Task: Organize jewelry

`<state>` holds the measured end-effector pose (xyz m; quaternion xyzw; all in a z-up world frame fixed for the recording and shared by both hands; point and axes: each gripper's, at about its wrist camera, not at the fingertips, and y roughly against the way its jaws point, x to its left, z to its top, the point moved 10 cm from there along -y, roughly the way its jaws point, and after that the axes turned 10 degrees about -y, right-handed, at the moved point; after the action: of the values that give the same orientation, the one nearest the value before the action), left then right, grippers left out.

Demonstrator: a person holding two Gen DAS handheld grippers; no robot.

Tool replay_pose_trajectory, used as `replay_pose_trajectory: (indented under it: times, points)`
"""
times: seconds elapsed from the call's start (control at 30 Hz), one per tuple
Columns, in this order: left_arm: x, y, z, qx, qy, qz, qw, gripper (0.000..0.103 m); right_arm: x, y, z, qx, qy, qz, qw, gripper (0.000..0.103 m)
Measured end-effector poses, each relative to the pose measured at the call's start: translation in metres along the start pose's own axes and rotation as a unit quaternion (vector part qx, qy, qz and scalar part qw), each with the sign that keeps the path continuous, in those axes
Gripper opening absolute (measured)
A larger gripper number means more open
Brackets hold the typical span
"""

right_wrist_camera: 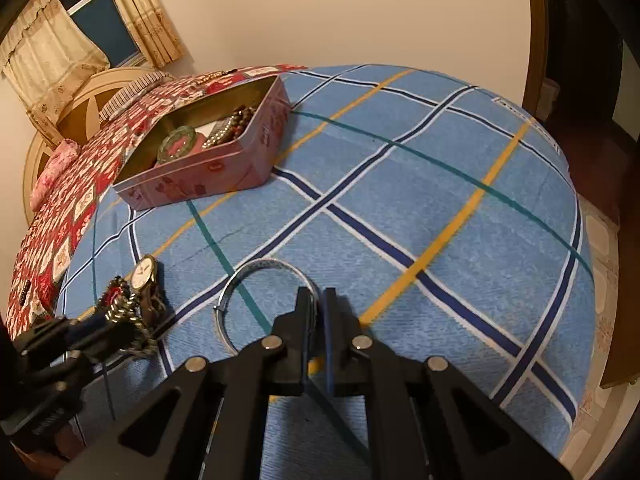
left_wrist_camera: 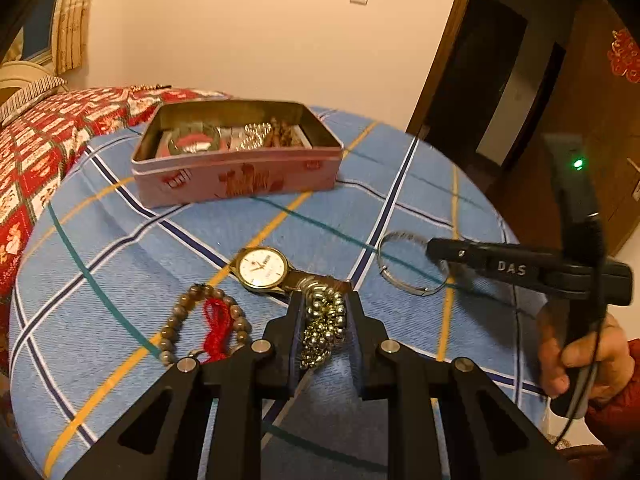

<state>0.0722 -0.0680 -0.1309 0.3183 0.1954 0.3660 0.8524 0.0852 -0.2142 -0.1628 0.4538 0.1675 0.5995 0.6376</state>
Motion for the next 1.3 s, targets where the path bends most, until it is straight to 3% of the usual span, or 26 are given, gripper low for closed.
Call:
replay_pose_trajectory:
  times: [0.13, 0.3, 0.33, 0.37, 0.43, 0.5, 0.7, 0.83, 0.87, 0.9, 0.97, 1.07, 1.3]
  points:
    - [0.002, 0.014, 0.000, -0.014, 0.005, -0.004, 0.9999, 0.020, 0.000, 0.005, 0.003, -0.004, -0.002, 0.005, 1.000, 0.011]
    - [-0.003, 0.008, -0.011, 0.013, -0.007, -0.001, 0.9999, 0.020, 0.004, 0.014, 0.004, -0.006, 0.001, 0.011, 1.000, 0.016]
    - [-0.004, 0.003, -0.015, 0.027, -0.011, 0.003, 0.9996, 0.020, 0.005, 0.014, 0.004, -0.007, 0.003, 0.011, 1.000, 0.023]
    - [-0.004, -0.001, -0.018, 0.037, -0.011, 0.005, 0.9992, 0.020, 0.006, 0.013, 0.002, -0.005, 0.006, 0.011, 1.000, 0.038]
    - [-0.006, -0.007, -0.021, 0.049, -0.010, 0.004, 0.9987, 0.020, 0.008, 0.011, -0.001, -0.005, 0.011, 0.009, 1.000, 0.050]
    - [-0.008, -0.010, -0.021, 0.048, -0.011, 0.001, 0.9988, 0.022, 0.009, 0.010, -0.002, -0.012, 0.022, 0.003, 1.000, 0.050]
    - [-0.003, -0.015, -0.019, 0.059, -0.004, 0.018, 0.9981, 0.023, 0.012, 0.000, -0.007, -0.005, 0.064, -0.037, 0.997, 0.048]
    - [-0.005, -0.015, -0.019, 0.051, -0.019, 0.025, 0.9982, 0.023, 0.016, -0.002, -0.010, -0.006, 0.108, -0.079, 0.991, 0.013]
    - [-0.006, -0.014, -0.020, 0.049, -0.021, 0.023, 0.9983, 0.022, 0.016, -0.002, -0.010, -0.001, 0.109, -0.077, 0.991, 0.011]
    - [-0.006, -0.014, -0.020, 0.048, -0.021, 0.021, 0.9984, 0.014, 0.015, -0.003, -0.009, 0.001, 0.106, -0.076, 0.991, 0.010]
    - [-0.006, -0.013, -0.020, 0.046, -0.010, 0.011, 0.9988, 0.010, 0.012, -0.002, -0.008, 0.002, 0.100, -0.077, 0.992, 0.007]
    - [-0.005, -0.003, -0.016, 0.026, 0.011, -0.012, 0.9995, 0.009, 0.012, 0.002, -0.008, 0.003, 0.084, -0.062, 0.995, 0.006]
    - [-0.010, 0.044, 0.011, -0.042, 0.004, -0.028, 0.9987, 0.004, 0.023, 0.038, 0.009, -0.037, 0.056, -0.015, 0.998, 0.007]
